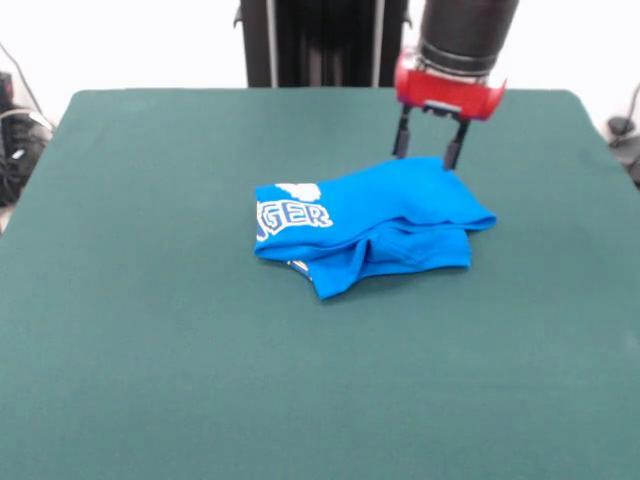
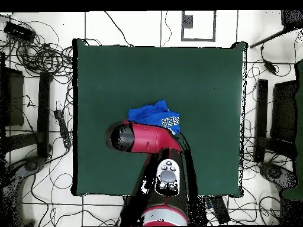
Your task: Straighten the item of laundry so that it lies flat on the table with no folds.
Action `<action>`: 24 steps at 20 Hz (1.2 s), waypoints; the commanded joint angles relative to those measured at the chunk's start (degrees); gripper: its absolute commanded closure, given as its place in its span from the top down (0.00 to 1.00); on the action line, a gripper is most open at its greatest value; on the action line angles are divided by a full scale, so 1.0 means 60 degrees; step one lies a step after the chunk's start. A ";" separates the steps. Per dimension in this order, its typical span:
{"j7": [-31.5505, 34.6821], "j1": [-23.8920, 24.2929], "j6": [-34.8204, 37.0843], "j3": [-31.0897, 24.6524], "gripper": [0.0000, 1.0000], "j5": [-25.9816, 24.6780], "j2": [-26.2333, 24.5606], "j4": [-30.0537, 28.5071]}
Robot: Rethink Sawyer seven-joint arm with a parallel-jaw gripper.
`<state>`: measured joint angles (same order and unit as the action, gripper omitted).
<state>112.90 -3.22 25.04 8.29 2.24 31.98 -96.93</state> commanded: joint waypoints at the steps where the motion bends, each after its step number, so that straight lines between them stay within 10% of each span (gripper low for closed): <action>1: 0.0005 0.0259 -0.0544 -0.1483 1.00 -0.0465 -0.0661 0.0498; 24: 0.1143 -0.0557 0.0399 -0.1290 1.00 0.0037 -0.1011 0.1594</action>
<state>112.90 -3.94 24.90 6.89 0.51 27.28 -90.06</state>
